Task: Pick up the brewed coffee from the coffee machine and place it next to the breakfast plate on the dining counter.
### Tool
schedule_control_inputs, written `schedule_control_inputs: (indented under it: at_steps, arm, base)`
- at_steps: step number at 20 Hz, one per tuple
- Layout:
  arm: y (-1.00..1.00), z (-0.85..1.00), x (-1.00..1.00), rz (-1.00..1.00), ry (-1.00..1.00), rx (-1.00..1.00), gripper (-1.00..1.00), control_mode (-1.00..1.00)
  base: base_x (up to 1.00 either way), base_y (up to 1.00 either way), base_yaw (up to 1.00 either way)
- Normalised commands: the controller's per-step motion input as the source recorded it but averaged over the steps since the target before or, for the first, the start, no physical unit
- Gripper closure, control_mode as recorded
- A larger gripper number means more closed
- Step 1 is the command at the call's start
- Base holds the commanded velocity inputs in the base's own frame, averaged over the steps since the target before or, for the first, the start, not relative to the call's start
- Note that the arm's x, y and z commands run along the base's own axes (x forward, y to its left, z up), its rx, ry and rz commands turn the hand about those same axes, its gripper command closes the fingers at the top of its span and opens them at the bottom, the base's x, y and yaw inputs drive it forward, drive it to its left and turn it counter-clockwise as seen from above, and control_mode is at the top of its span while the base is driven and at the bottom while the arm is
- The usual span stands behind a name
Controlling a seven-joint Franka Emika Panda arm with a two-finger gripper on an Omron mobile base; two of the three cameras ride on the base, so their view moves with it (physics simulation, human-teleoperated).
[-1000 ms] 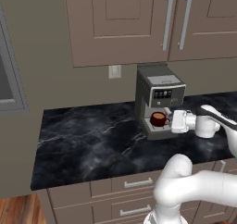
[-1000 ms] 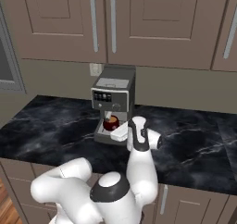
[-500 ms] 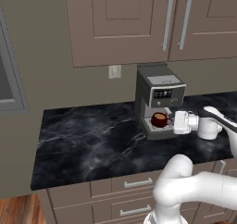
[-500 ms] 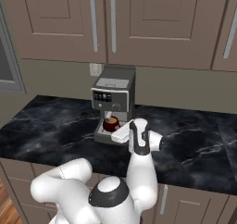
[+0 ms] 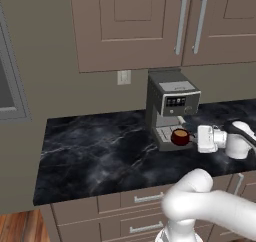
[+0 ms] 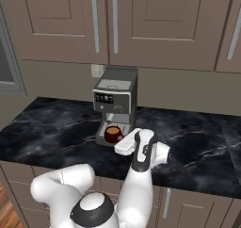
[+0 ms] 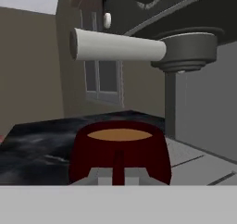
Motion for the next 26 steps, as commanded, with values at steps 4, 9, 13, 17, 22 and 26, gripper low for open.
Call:
schedule_control_inputs:
  at_steps: [4, 9, 13, 17, 22, 26]
  arm:
    - [-0.27, 0.19, -0.38, 0.00, 0.00, -0.08, 1.00, -1.00]
    - [-0.33, 0.40, -0.49, 0.00, -0.09, -0.08, 1.00, -1.00]
    - [-0.29, 0.61, -0.54, 0.00, -0.18, -0.03, 1.00, -1.00]
    - [-0.25, 0.65, -0.73, 0.03, -0.22, -0.01, 1.00, -1.00]
    - [0.01, 0.74, -0.57, 0.12, -0.11, 0.00, 1.00, -1.00]
    - [0.45, 0.71, -0.22, 0.14, 0.00, 0.00, 1.00, -1.00]
  base:
    - [0.00, 0.00, 0.00]
    - [0.00, 0.00, 0.00]
    - [0.00, 0.00, 0.00]
    - [0.00, 0.00, 0.00]
    - [0.00, 0.00, 0.00]
    - [0.00, 0.00, 0.00]
